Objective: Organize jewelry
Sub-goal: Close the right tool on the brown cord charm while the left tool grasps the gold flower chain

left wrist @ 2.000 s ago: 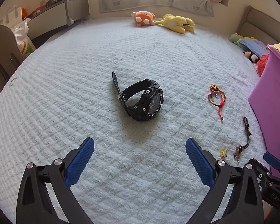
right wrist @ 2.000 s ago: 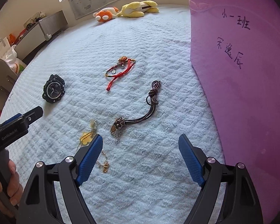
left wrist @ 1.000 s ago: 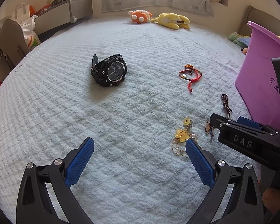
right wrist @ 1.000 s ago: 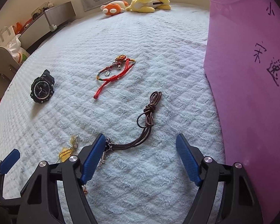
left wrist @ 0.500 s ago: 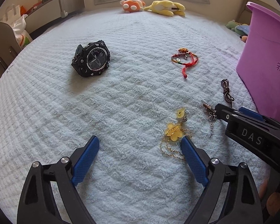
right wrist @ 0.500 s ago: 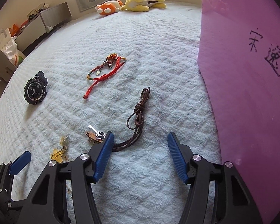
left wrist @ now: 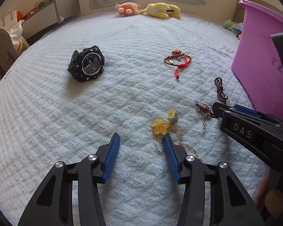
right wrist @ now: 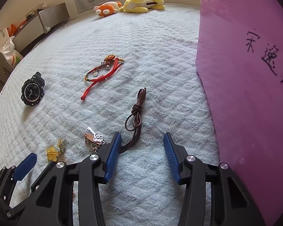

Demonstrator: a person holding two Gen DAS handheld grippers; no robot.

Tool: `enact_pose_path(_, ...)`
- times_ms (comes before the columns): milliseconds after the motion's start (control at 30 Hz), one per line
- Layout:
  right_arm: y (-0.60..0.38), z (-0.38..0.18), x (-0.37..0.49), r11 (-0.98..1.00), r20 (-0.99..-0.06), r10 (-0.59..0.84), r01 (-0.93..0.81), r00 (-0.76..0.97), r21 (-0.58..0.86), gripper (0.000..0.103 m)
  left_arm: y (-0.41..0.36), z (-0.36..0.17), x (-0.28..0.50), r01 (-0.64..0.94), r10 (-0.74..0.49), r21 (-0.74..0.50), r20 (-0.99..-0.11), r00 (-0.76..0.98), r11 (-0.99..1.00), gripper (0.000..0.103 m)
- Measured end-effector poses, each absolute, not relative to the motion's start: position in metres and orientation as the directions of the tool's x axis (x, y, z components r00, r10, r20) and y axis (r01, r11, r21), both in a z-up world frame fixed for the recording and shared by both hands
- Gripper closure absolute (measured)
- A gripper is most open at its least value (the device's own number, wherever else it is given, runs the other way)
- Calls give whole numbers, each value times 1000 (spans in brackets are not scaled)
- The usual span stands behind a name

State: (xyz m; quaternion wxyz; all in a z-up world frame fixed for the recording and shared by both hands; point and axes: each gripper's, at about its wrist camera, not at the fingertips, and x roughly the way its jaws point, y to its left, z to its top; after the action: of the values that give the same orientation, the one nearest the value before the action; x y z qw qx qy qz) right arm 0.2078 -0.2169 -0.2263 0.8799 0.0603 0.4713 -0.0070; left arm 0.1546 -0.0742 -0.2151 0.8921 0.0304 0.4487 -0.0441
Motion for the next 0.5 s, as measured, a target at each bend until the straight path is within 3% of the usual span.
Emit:
enact_pose_path(233,-217,-225,207,994,-825,25,76,565,82,75,-73,-215,158,92,-44,13,-805,591,996,67)
enact_pose_path(333,-215,-223,206,995,-823,17,74,568,71,90,-72,-216,158,87,-36,20,-803,595,996,71)
enact_pose_path(400,-215,-222,205,995,-822,11,79,570,68,95,-71,-215,159,88,-38,19,-803,595,996,79)
enact_pose_path(433,-216,-222,205,994,-822,15,81,570,74,95,-70,-214,159,100,-52,9,-804,592,995,91)
enact_pose_path(500,-217,-221,204,993,-821,19,85,571,82,96,-71,-213,158,102,-40,26,-802,597,994,94)
